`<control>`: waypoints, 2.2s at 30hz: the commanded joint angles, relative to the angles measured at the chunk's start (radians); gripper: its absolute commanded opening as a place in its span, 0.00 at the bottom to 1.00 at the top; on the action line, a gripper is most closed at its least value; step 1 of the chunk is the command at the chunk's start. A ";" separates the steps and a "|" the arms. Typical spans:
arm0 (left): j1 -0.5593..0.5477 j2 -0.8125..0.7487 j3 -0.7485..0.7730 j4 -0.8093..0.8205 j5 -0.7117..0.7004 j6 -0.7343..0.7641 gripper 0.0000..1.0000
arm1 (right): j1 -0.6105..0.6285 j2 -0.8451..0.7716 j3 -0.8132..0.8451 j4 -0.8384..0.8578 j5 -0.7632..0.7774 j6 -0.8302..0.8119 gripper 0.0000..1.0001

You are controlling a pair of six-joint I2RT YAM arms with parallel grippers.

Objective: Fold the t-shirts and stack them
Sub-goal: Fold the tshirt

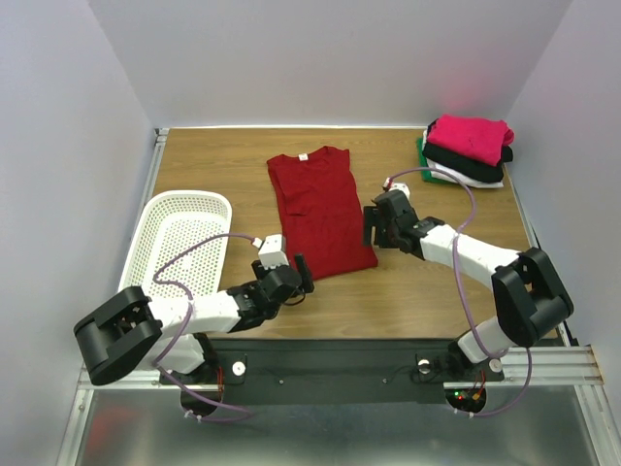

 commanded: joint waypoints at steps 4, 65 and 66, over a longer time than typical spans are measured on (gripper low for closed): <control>0.015 -0.060 -0.049 -0.062 -0.054 -0.072 0.86 | 0.000 0.043 -0.020 0.037 -0.016 0.039 0.79; 0.019 0.068 -0.023 -0.054 -0.048 -0.082 0.66 | 0.135 0.008 -0.178 0.040 -0.100 0.136 0.19; 0.019 0.077 -0.012 -0.053 -0.053 -0.081 0.65 | 0.138 0.009 -0.176 0.040 -0.100 0.136 0.19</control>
